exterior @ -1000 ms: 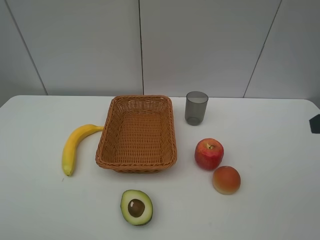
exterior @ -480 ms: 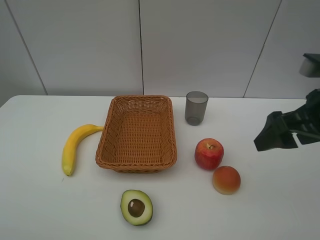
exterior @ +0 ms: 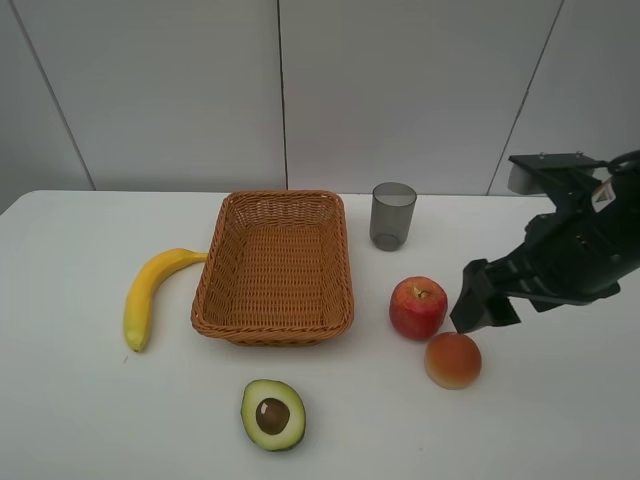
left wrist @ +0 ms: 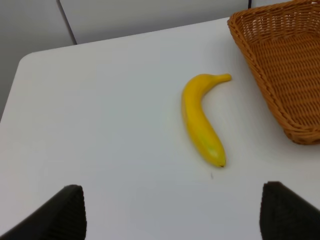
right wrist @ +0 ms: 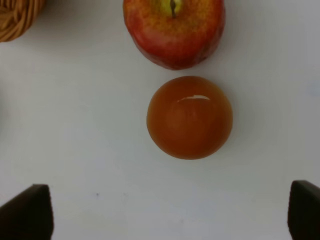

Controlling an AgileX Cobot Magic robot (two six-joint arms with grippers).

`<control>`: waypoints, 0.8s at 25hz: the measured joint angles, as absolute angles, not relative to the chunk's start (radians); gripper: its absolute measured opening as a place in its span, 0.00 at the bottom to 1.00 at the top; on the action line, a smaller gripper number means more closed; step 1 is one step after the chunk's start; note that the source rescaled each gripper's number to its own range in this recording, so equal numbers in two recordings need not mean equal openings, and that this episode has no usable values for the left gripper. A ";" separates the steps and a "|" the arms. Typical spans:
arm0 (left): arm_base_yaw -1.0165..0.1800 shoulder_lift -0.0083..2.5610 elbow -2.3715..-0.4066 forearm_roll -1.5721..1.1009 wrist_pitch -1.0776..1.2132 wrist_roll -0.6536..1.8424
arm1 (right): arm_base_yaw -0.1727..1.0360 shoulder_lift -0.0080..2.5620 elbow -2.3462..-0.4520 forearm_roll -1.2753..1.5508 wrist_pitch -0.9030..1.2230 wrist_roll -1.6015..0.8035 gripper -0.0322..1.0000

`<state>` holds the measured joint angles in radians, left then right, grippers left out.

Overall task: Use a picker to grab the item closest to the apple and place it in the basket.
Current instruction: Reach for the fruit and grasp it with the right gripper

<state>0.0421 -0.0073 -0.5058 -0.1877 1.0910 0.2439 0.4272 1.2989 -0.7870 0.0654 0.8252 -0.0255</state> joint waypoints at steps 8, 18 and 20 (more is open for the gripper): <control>0.042 -0.007 -0.506 -0.188 1.091 0.244 | 0.435 1.428 -0.787 0.058 0.770 -0.022 0.99; 0.042 -0.007 -0.506 -0.188 1.091 0.244 | 0.435 1.570 -0.788 0.052 0.689 -0.022 0.99; 0.042 -0.007 -0.506 -0.188 1.091 0.244 | 0.435 1.596 -0.788 0.052 0.672 -0.022 0.99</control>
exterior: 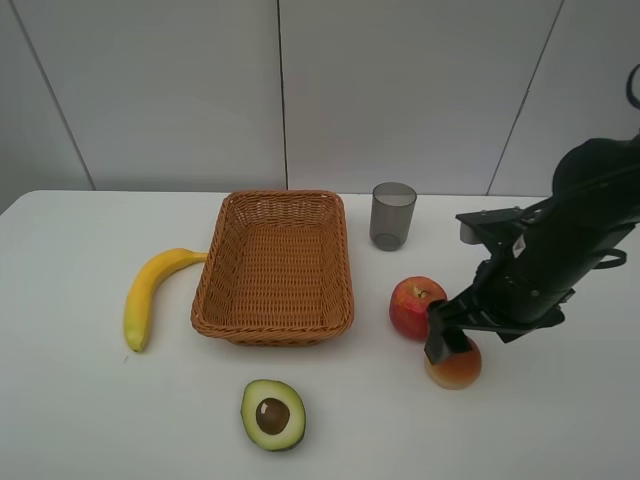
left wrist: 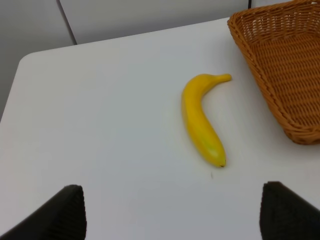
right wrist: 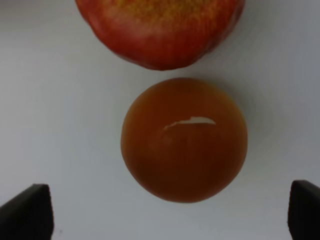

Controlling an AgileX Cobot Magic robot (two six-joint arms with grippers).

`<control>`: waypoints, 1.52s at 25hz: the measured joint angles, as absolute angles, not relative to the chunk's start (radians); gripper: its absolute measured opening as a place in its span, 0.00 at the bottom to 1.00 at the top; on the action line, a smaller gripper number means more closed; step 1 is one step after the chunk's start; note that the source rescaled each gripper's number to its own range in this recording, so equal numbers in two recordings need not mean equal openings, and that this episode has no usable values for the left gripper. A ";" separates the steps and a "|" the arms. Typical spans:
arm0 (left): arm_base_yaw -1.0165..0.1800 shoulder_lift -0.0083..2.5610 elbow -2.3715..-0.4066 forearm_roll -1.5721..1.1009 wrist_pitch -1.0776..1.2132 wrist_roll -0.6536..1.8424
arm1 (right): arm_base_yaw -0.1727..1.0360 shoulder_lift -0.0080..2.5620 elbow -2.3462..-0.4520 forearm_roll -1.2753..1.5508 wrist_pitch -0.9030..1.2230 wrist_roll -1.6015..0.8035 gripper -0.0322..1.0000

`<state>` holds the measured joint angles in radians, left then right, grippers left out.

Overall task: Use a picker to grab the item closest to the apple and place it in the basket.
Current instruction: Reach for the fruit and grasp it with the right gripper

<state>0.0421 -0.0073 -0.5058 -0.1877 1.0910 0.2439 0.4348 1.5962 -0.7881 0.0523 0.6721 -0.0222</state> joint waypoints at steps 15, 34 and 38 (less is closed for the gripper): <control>0.042 -0.007 -0.506 -0.188 1.091 0.244 | 0.435 1.734 -0.788 0.051 0.567 -0.022 0.99; 0.042 -0.007 -0.506 -0.188 1.091 0.244 | 0.435 1.803 -0.789 0.055 0.521 0.013 0.96; 0.042 -0.007 -0.506 -0.188 1.091 0.244 | 0.435 1.803 -0.789 0.055 0.519 0.023 0.58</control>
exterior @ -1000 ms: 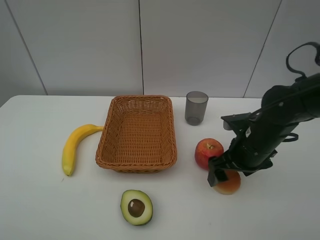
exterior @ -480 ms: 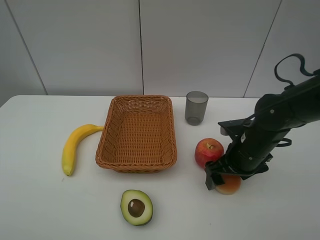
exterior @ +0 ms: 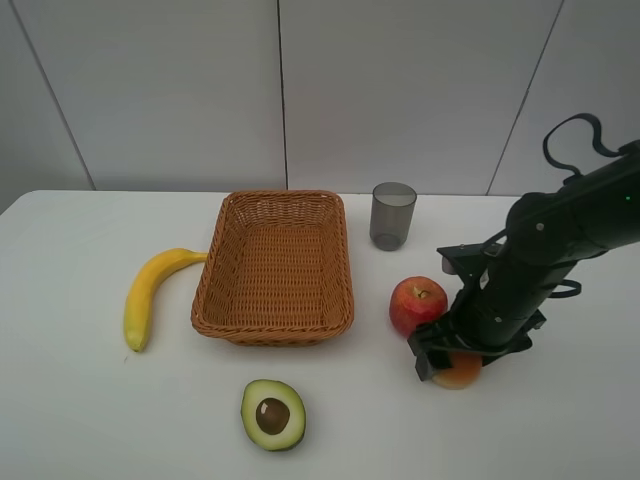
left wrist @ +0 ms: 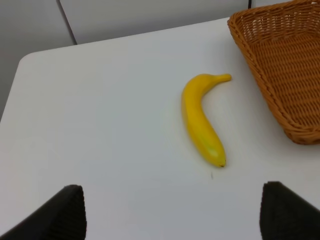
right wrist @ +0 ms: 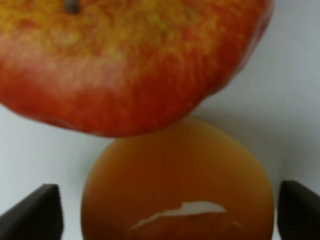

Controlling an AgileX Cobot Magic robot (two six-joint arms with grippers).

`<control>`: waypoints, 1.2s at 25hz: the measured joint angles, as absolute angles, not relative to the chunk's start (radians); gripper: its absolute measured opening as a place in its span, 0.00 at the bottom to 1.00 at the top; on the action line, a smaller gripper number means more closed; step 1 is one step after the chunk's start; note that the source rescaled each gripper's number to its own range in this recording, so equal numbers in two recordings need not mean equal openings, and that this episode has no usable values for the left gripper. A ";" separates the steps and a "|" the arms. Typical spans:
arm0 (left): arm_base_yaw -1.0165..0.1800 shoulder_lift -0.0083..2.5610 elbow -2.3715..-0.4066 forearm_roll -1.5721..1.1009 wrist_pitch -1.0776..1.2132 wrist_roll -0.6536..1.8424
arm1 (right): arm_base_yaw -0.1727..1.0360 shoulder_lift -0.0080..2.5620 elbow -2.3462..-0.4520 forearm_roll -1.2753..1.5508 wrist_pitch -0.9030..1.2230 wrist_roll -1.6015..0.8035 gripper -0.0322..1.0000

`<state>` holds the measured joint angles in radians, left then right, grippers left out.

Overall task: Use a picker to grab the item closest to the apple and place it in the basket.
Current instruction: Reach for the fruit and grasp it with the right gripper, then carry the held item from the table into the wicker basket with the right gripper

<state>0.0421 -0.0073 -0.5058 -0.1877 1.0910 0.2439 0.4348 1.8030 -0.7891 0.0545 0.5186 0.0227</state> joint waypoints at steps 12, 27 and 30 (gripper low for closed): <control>0.042 -0.007 -0.506 -0.188 1.091 0.244 | 0.435 1.803 -0.789 0.054 0.521 0.024 0.03; 0.042 -0.007 -0.506 -0.188 1.091 0.244 | 0.435 1.790 -0.790 0.054 0.544 0.024 0.03; 0.042 -0.007 -0.506 -0.188 1.091 0.244 | 0.435 1.750 -0.790 0.052 0.564 0.024 0.03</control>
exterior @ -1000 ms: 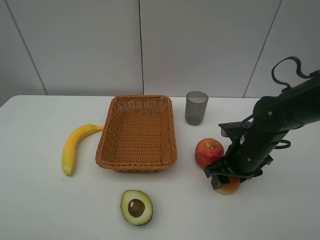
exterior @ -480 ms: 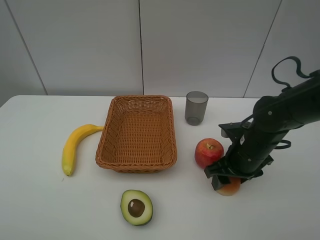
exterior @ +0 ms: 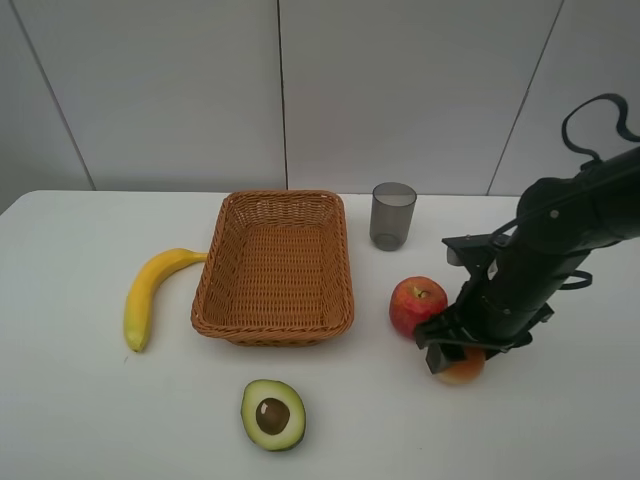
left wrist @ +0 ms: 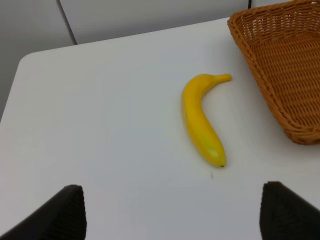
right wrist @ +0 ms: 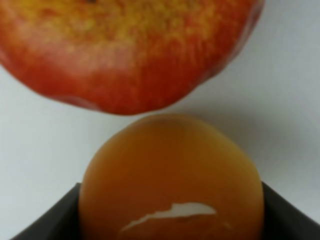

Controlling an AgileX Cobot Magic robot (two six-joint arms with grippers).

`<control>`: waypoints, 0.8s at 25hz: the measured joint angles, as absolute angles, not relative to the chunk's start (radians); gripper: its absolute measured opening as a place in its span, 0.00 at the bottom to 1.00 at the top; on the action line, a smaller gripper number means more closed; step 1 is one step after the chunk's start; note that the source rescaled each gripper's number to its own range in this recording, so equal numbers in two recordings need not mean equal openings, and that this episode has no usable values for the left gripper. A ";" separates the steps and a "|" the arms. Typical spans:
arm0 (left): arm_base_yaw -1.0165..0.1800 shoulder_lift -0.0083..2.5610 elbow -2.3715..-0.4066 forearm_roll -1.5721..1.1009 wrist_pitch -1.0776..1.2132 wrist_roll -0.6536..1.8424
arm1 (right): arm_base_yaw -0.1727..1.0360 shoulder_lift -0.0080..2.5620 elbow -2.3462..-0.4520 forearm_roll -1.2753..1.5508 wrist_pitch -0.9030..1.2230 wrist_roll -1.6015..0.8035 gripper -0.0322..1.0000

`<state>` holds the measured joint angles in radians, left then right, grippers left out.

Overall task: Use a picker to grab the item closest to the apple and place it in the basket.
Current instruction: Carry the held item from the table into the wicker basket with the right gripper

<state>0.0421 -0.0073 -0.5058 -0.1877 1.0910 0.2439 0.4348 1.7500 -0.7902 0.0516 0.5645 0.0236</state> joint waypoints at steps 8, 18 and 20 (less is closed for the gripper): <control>0.042 -0.007 -0.506 -0.188 1.091 0.244 | 0.435 1.613 -0.790 0.051 0.662 0.024 0.03; 0.042 -0.007 -0.506 -0.188 1.091 0.244 | 0.435 1.435 -0.801 0.051 0.747 0.024 0.03; 0.042 -0.007 -0.506 -0.188 1.091 0.244 | 0.438 1.424 -0.830 0.051 0.770 0.023 0.03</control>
